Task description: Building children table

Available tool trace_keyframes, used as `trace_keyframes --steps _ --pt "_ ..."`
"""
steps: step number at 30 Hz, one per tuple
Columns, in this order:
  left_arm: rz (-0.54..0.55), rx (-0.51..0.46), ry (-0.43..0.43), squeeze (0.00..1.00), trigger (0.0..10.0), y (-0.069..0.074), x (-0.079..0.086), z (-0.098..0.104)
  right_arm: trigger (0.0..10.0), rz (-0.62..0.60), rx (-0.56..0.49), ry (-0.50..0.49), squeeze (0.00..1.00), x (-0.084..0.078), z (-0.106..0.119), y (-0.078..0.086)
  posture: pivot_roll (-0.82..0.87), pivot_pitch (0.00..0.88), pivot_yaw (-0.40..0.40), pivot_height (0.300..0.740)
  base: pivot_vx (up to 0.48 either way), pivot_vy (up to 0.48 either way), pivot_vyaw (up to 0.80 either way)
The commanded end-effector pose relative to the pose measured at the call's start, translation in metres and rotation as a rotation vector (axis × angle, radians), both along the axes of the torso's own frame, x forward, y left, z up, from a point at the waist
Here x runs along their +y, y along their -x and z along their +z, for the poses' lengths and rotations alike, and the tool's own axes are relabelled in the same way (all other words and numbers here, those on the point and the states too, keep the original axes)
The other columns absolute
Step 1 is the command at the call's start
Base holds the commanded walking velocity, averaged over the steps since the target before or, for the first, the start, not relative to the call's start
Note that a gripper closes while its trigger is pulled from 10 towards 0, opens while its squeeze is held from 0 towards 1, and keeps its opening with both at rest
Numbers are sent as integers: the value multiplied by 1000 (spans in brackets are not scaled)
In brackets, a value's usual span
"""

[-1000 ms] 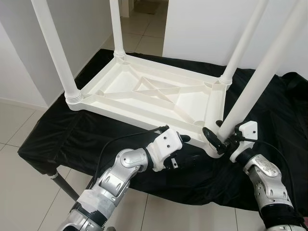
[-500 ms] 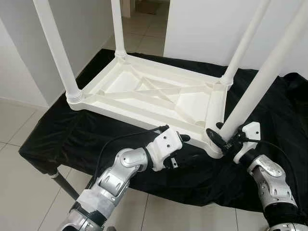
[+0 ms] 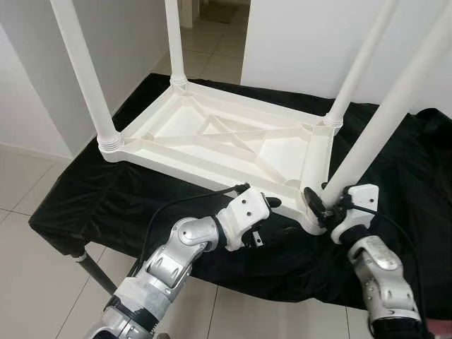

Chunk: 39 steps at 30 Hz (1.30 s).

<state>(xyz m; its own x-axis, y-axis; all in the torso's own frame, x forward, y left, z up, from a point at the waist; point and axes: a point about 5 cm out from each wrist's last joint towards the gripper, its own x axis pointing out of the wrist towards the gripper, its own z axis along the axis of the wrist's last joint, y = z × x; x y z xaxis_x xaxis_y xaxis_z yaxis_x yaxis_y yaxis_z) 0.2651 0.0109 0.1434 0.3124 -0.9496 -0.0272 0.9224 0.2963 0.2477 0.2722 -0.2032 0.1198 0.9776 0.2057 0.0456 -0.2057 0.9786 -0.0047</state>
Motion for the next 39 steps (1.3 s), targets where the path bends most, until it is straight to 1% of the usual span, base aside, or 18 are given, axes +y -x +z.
trace_keyframes --steps 1,2,4,5,6,8,9,10,12,13,15,17,20,28,29,30,36,39 --pt "-14 -9 -14 0 10000 0 -2 1 10000 -77 73 -44 0 1 -11 4 -93 0 -14 740 0 0 0" --pt "-14 -9 -14 0 10000 0 -2 1 10000 -77 73 -44 0 1 -11 4 -93 0 -14 740 0 0 0" --pt "-19 -8 -13 0 10000 1 -4 0 10000 -219 92 -93 0 8 -15 3 -99 0 -12 740 0 0 0" --pt "-22 -7 -11 0 10000 1 -5 1 10000 -330 84 -107 0 11 -16 2 -96 0 -16 740 0 0 0" --pt "-22 -7 -11 0 10000 1 -5 1 10000 -330 84 -107 0 11 -16 2 -96 0 -16 740 0 0 0" --pt "-24 -9 -9 0 10000 1 -7 1 10000 -493 65 -108 0 15 -15 5 -94 0 -17 740 0 0 0" --pt "-24 -9 -9 0 10000 1 -7 1 10000 -493 65 -108 0 15 -15 5 -94 0 -17 740 0 0 0" --pt "-23 -10 -9 0 10000 1 -7 1 10000 -544 55 -105 0 15 -14 6 -94 0 -17 740 0 0 0" --pt "-19 -8 -7 0 10000 1 -7 1 10000 -619 58 -144 0 22 -15 8 -84 0 -25 740 0 0 0" --pt "-19 -8 -7 0 10000 1 -7 1 10000 -619 58 -144 0 22 -15 8 -84 0 -25 740 0 0 0" --pt "-16 -7 -4 0 10000 1 -6 1 10000 -586 77 -177 0 33 -16 7 -80 0 -28 740 0 0 0" --pt "-13 -6 -5 0 10000 2 -5 1 10000 -568 72 -170 0 33 -14 6 -79 0 -28 740 0 0 0" --pt "-11 -5 -5 0 10000 2 -5 0 10000 -583 65 -159 0 31 -12 6 -77 0 -31 740 0 0 0" --pt "-2 -4 1 0 10000 2 -5 1 10000 -570 47 -165 0 38 -10 5 -73 0 -36 740 0 0 0" --pt "-3 -5 -2 0 10000 2 -4 1 10000 -560 34 -169 659 38 -8 4 -73 0 -37 740 0 0 0" --pt "-4 -7 -8 0 10000 2 -3 0 10000 -548 3 -176 1000 35 -3 4 -73 0 -37 740 0 0 0" --pt "-5 -10 -7 0 10000 1 -4 1 10000 -528 -31 -178 1000 25 -1 6 -78 0 -35 740 0 0 0" --pt "-6 -10 -6 0 10000 2 -4 1 10000 -522 -37 -176 1000 24 0 7 -78 0 -35 740 0 0 0"
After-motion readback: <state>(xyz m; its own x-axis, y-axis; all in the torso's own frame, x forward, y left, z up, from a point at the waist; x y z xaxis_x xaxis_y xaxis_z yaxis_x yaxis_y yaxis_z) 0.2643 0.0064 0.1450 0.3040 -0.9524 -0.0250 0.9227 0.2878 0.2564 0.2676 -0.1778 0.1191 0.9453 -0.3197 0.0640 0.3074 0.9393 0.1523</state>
